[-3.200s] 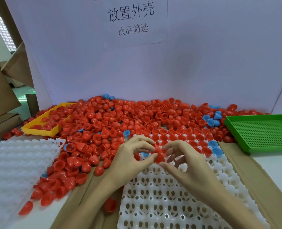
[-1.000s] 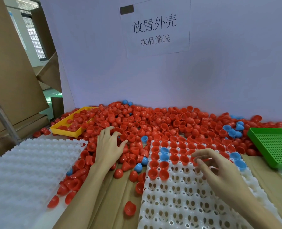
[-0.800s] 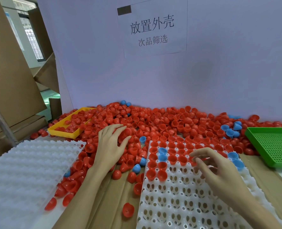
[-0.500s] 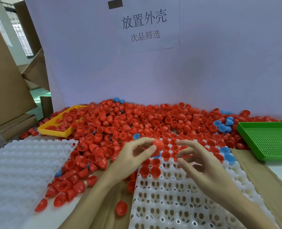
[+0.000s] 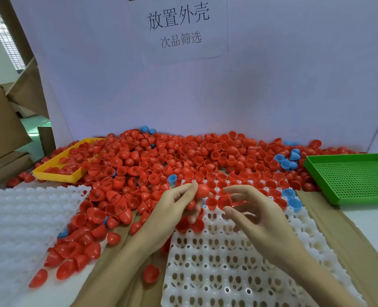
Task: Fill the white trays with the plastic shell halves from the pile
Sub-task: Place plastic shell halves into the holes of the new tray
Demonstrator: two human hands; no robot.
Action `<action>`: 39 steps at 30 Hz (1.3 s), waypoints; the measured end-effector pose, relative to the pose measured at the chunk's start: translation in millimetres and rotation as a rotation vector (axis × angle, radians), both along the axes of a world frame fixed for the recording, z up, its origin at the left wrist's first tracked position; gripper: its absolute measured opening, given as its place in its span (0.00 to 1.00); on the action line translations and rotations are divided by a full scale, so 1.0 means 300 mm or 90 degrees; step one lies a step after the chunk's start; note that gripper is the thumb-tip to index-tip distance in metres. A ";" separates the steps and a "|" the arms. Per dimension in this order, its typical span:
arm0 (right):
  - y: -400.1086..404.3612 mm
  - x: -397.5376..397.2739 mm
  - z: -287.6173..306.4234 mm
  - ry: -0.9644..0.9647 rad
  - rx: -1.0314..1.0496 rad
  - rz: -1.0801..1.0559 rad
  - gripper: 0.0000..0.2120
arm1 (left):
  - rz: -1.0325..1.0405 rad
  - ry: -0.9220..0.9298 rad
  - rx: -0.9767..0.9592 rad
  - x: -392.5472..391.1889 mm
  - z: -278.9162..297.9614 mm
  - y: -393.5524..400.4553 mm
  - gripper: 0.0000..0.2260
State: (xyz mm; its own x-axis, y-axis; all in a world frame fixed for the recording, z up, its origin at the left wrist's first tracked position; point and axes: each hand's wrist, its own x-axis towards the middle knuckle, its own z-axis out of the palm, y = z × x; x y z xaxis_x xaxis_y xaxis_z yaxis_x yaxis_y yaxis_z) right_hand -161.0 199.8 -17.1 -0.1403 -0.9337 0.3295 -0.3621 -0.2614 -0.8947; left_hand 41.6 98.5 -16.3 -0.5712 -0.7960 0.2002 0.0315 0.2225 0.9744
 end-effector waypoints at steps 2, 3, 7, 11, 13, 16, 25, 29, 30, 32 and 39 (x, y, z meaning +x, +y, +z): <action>-0.004 -0.003 0.002 -0.032 0.014 -0.004 0.13 | 0.004 0.005 -0.006 0.009 0.002 -0.004 0.19; -0.004 -0.004 0.004 -0.047 0.019 -0.006 0.13 | 0.004 -0.006 -0.028 0.012 0.004 -0.002 0.21; -0.006 -0.004 0.006 -0.093 0.035 -0.005 0.10 | 0.001 -0.028 -0.064 -0.014 0.009 0.031 0.27; -0.004 0.001 0.012 -0.113 0.022 -0.004 0.12 | 0.014 -0.091 -0.118 -0.049 0.006 0.051 0.07; -0.003 -0.001 0.015 -0.111 0.011 -0.001 0.13 | 0.009 -0.115 -0.129 -0.056 0.006 0.053 0.06; -0.003 -0.001 0.019 -0.083 0.000 0.009 0.12 | 0.013 -0.116 -0.152 -0.058 0.009 0.058 0.05; 0.007 0.054 -0.014 -0.026 0.025 0.043 0.31 | 0.040 -0.091 -0.187 -0.068 0.002 0.060 0.06; 0.002 0.042 -0.008 -0.027 0.022 0.018 0.26 | 0.084 -0.066 -0.185 -0.072 0.000 0.057 0.06; 0.000 0.037 -0.007 -0.014 0.025 0.012 0.25 | 0.107 -0.056 -0.174 -0.071 -0.001 0.052 0.06; -0.003 0.027 -0.007 0.005 0.027 0.004 0.22 | 0.155 -0.014 -0.099 -0.063 -0.001 0.042 0.08; -0.014 0.002 -0.011 -0.012 0.037 -0.020 0.21 | 0.142 0.362 0.404 0.021 0.030 -0.046 0.09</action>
